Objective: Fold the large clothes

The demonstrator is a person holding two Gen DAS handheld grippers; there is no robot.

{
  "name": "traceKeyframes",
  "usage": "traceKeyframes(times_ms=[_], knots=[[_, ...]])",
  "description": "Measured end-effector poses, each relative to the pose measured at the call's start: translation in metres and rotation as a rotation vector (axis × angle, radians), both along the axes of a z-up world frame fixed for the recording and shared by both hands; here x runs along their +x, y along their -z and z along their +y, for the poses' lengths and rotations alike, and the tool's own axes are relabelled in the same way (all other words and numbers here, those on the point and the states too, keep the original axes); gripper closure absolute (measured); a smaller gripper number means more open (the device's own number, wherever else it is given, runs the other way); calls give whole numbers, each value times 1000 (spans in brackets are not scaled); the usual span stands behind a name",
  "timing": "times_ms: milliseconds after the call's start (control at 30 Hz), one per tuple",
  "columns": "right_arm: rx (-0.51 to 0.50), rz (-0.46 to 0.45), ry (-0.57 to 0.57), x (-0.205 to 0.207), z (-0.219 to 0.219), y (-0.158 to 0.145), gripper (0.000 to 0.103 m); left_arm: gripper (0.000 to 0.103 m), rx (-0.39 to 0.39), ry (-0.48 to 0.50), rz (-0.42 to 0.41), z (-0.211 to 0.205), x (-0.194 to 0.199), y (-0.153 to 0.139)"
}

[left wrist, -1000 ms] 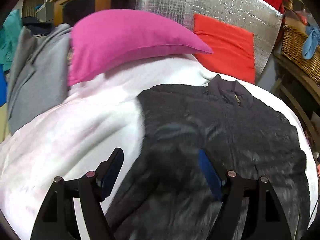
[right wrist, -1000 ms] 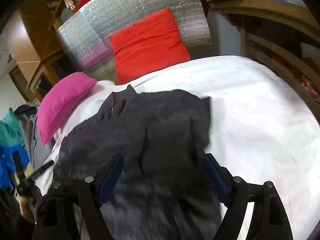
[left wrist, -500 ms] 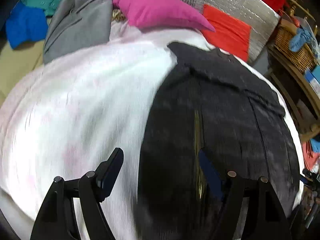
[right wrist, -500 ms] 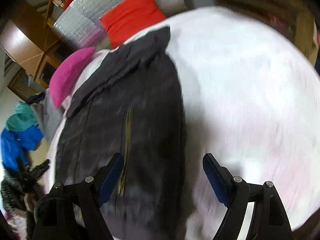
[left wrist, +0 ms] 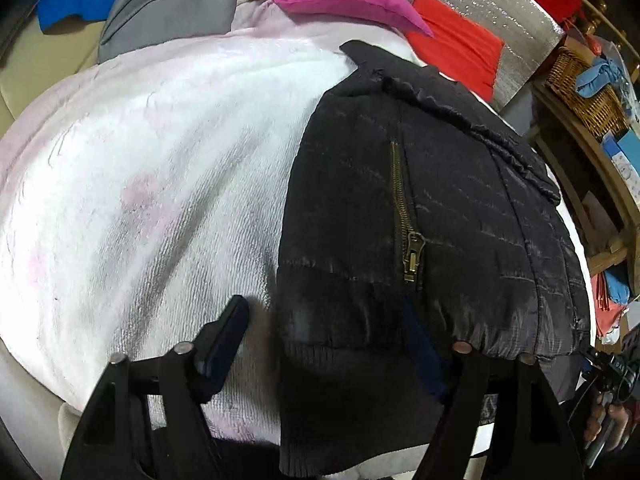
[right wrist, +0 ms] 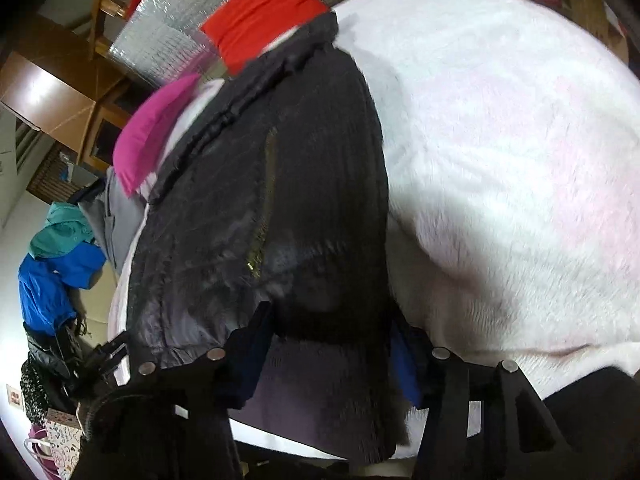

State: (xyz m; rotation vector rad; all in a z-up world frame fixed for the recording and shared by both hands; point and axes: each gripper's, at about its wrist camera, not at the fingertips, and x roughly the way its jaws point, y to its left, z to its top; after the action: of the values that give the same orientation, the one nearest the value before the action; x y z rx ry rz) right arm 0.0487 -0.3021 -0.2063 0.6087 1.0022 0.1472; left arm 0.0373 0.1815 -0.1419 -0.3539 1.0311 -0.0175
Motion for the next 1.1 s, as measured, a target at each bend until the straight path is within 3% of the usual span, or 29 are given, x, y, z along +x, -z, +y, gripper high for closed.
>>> traceKeyframes(times_ms=[33, 100, 233, 333, 500, 700, 833, 867, 900, 1100], knots=[[-22, -1, -9, 0, 3, -1, 44, 44, 8, -5, 5, 1, 2, 1], [-73, 7, -18, 0, 9, -3, 50, 51, 14, -1, 10, -2, 4, 2], [-85, 21, -34, -2, 9, -5, 72, 70, 63, -1, 9, -6, 2, -1], [-90, 15, -48, -5, 12, -12, 86, 84, 41, 10, -1, -6, 0, -3], [-73, -31, -42, -15, 11, -32, 89, 83, 55, 8, -24, -11, -9, -18], [-12, 10, -27, -19, 4, -6, 63, 71, 62, 17, 17, -12, -15, -6], [4, 24, -41, -18, 7, 4, 62, 72, 61, 28, 26, -12, -21, -5], [5, 28, -48, -17, 7, 4, 76, 82, 70, 31, 23, -14, -21, -6], [7, 31, -54, -16, 8, 3, 90, 85, 68, 35, 16, -15, -23, -8], [61, -13, -55, -33, -5, -22, 95, 91, 44, 24, -35, -15, -45, -31]])
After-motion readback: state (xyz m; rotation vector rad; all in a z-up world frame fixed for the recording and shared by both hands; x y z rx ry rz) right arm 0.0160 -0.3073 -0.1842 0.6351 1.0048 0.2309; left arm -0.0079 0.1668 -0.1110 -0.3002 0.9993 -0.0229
